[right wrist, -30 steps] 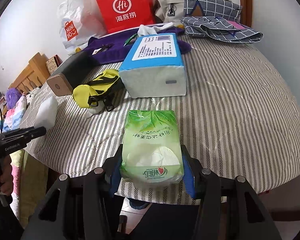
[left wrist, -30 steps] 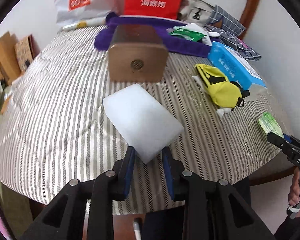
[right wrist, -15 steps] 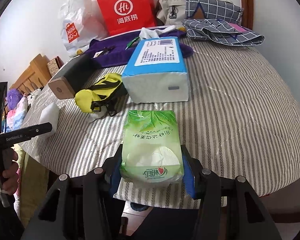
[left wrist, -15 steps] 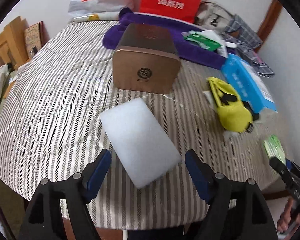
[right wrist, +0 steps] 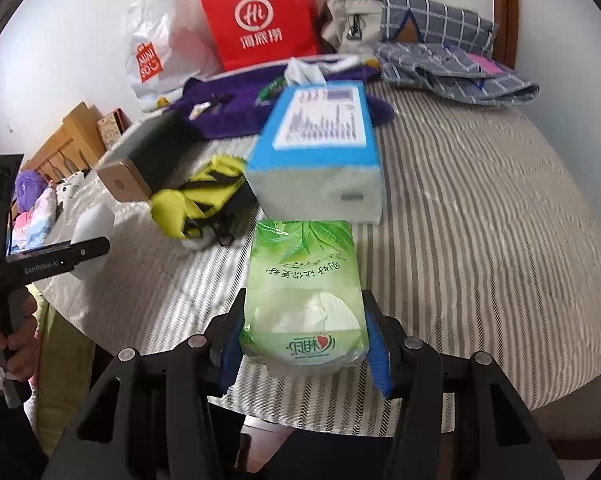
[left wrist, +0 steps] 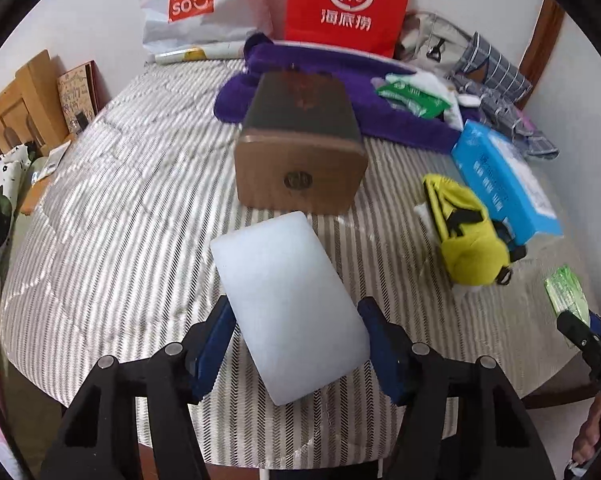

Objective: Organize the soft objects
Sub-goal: 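Reach to and grasp the white sponge with the left gripper while the right gripper holds the tissue pack, then carry the white sponge and light green tissue pack over the purple towel with both grippers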

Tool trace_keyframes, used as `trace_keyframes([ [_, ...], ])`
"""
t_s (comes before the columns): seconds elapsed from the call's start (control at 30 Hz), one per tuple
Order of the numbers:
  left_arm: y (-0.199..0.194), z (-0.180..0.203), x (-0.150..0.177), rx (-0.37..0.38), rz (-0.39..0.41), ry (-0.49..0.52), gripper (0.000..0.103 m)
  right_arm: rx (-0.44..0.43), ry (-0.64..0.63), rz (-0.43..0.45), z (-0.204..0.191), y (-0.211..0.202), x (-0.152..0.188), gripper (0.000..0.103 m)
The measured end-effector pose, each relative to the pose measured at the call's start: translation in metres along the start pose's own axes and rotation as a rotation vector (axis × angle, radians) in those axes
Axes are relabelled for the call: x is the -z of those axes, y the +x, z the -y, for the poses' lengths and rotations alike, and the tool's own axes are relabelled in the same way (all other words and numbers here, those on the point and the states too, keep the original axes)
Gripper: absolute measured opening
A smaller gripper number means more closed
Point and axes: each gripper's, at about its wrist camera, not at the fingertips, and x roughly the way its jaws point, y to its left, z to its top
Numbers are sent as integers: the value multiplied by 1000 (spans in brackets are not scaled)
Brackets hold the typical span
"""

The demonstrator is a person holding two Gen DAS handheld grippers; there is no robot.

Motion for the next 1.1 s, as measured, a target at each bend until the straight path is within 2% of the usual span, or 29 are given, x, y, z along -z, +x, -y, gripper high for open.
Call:
trace_keyframes([
  [0.2,-18,-5,-13,0,34,0,61,-3,-28,63,-14,-25,-23,51],
  [0.6,-40,-12,-39,7,75,-7,61,5,-58,132,-31,-50,-60,51],
  [1.1,-43,-9,-87,20,112,-16,62,9,-48,176,-28,-52,-110,51],
])
